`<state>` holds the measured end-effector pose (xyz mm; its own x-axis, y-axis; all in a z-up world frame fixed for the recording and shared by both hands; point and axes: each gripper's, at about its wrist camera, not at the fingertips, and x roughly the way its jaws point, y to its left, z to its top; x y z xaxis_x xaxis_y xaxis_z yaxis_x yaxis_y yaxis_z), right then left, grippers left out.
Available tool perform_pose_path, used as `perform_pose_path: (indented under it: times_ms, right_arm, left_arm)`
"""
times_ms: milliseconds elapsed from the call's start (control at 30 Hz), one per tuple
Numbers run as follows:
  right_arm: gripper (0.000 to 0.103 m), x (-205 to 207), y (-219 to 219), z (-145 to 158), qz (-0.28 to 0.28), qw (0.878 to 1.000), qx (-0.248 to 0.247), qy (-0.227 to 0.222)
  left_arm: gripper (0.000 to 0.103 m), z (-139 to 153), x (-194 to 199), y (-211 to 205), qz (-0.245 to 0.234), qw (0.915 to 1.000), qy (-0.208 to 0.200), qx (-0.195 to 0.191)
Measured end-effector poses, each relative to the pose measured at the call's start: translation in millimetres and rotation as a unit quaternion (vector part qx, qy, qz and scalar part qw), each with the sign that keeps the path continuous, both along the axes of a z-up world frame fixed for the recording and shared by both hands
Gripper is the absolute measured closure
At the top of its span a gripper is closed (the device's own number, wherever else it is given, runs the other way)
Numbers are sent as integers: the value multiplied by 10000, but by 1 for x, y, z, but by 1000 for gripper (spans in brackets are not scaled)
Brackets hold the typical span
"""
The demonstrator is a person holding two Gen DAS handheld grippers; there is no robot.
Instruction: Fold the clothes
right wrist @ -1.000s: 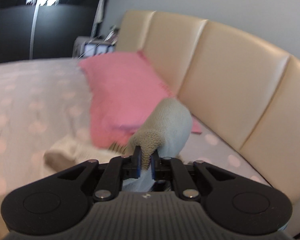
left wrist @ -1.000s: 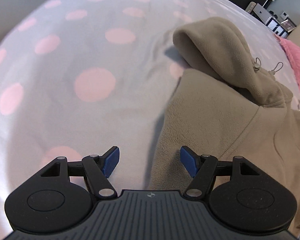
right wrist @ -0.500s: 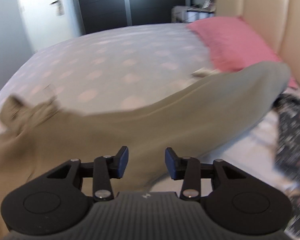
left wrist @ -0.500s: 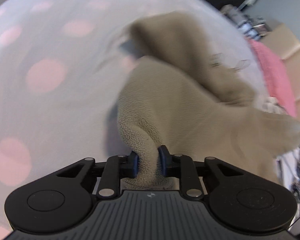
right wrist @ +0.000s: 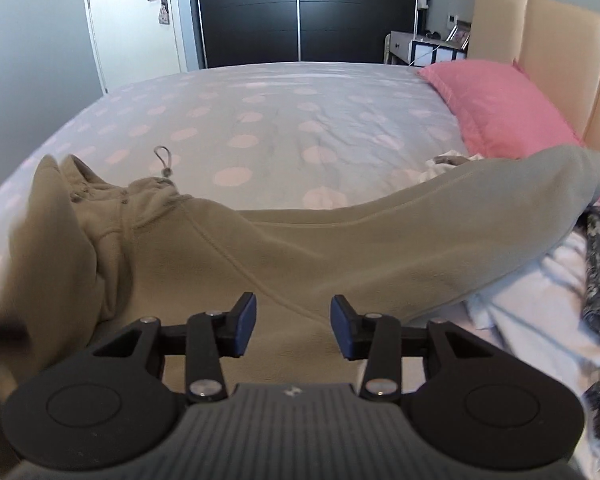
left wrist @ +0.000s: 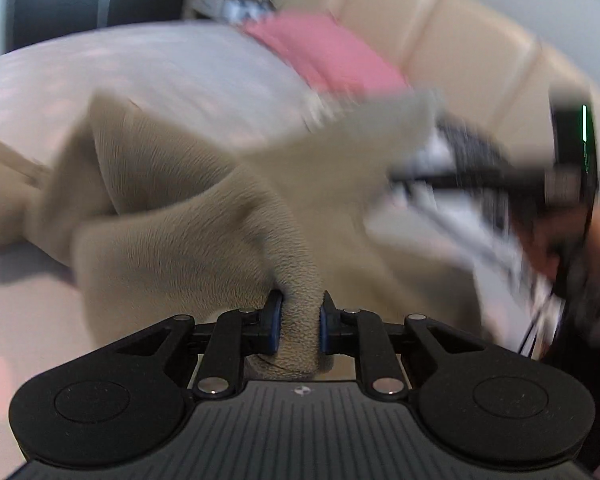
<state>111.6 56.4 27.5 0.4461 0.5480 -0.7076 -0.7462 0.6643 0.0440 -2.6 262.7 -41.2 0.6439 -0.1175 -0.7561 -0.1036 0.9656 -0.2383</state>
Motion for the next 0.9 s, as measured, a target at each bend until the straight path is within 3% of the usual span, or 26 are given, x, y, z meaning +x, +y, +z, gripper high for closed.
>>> perform_pose_path:
  times_ms: [133, 300, 433, 500, 567, 800, 900]
  right_arm:
    - [58, 5, 1, -13, 23, 9997, -220, 107]
    - [58, 7, 10, -39, 140, 9973, -691, 215]
    - [58, 5, 18, -58, 326, 9932, -1041, 403]
    - [56, 1, 20, -64, 433, 9911, -1183, 436]
    - [56, -2, 22, -69, 521, 9891, -1312, 417]
    - [55, -3, 21, -76, 559, 9865, -1458, 484]
    - [55, -4, 22, -76, 547, 9866, -1459, 484]
  left_arm:
    - [88, -42, 8, -16, -114, 9992, 372, 29]
    - [83, -48, 7, -8, -9, 9994, 275, -227]
    - [68, -37, -1, -2, -59, 9987, 180, -464]
    - [52, -28, -5, 6, -70, 9978, 85, -658]
    - [45, -16, -9, 14, -57, 9968, 11, -792]
    - [38, 33, -33, 54, 184, 9930, -469, -1065]
    - [37, 45, -54, 87, 779, 9858, -789, -1258]
